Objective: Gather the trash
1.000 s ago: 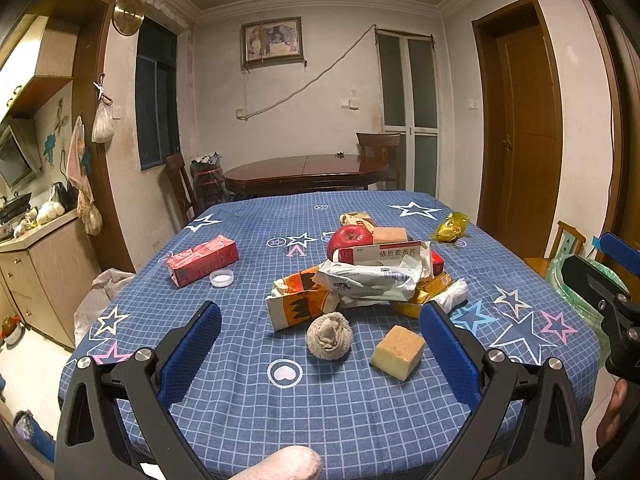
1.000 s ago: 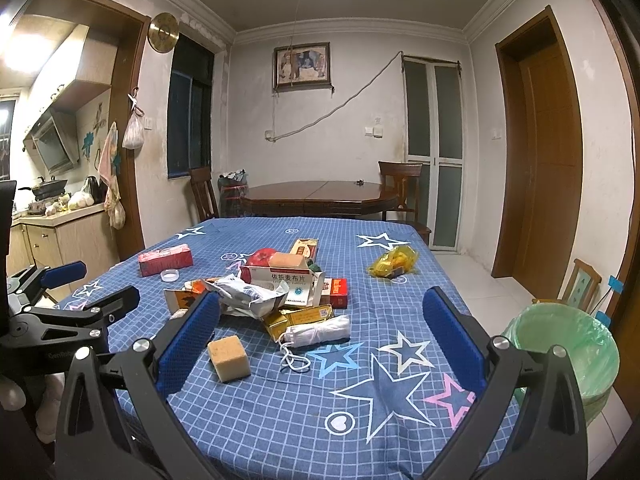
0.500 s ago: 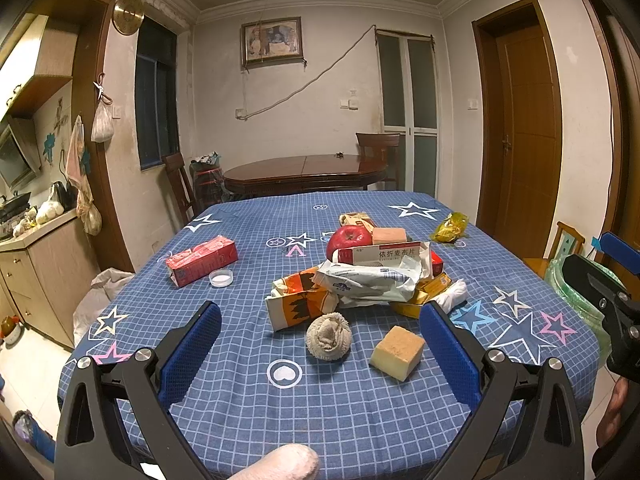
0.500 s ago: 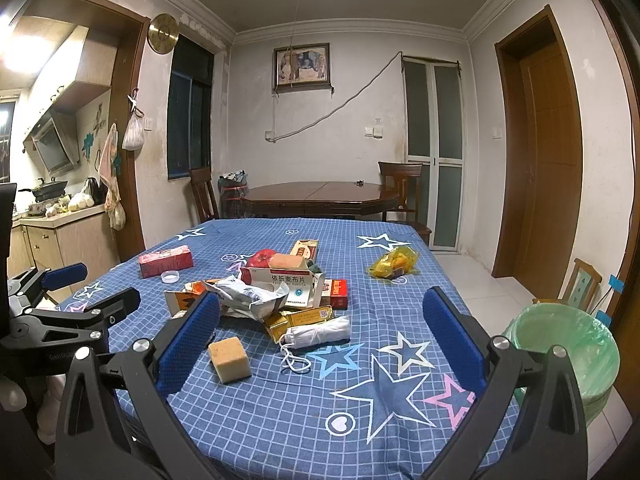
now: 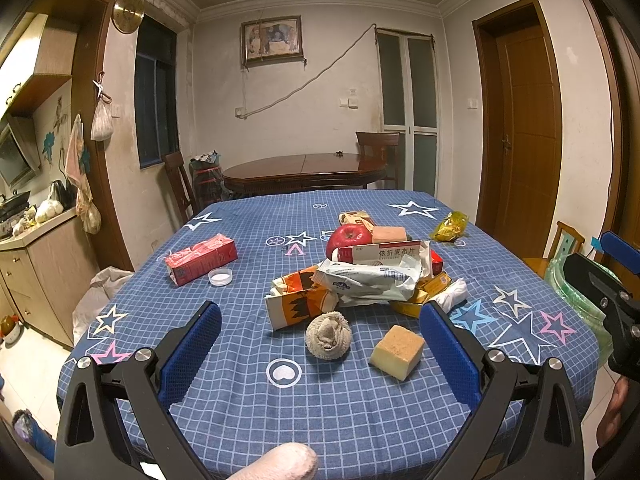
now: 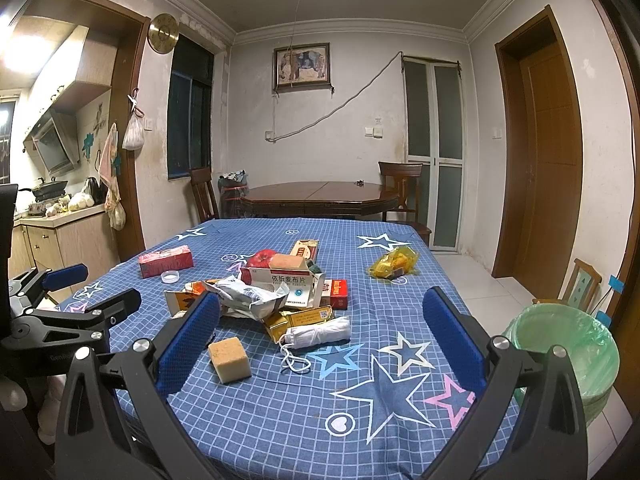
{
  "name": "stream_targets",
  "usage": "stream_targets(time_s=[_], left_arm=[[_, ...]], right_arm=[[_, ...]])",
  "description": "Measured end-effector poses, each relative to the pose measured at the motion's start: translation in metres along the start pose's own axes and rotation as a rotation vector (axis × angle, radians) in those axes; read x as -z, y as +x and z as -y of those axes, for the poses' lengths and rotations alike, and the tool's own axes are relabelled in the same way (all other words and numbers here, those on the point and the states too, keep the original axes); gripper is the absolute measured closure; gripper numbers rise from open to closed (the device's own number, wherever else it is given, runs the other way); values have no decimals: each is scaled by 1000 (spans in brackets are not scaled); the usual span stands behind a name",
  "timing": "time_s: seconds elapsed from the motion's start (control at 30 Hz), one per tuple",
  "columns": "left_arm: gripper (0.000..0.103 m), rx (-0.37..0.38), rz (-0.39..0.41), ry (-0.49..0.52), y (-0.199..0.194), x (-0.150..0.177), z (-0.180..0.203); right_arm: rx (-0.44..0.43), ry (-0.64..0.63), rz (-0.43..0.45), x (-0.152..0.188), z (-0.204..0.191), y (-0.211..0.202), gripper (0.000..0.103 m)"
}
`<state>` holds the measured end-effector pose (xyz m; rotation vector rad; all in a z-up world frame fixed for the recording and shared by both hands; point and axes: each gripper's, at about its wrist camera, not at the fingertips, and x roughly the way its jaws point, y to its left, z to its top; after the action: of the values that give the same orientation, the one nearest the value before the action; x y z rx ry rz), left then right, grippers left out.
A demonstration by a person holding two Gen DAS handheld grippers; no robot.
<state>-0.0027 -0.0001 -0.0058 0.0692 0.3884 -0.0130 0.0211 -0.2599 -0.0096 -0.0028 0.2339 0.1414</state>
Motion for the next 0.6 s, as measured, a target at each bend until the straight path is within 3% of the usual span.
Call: stream_targets(time_s=[0.4, 0.6], left_arm=[[4, 26, -19, -21, 10, 8, 0], [4, 33, -48, -34, 24, 3, -26]], right_arm=[[-5, -6, -6, -3, -3, -1, 5], [-20, -25, -21, -6, -7, 0, 5]])
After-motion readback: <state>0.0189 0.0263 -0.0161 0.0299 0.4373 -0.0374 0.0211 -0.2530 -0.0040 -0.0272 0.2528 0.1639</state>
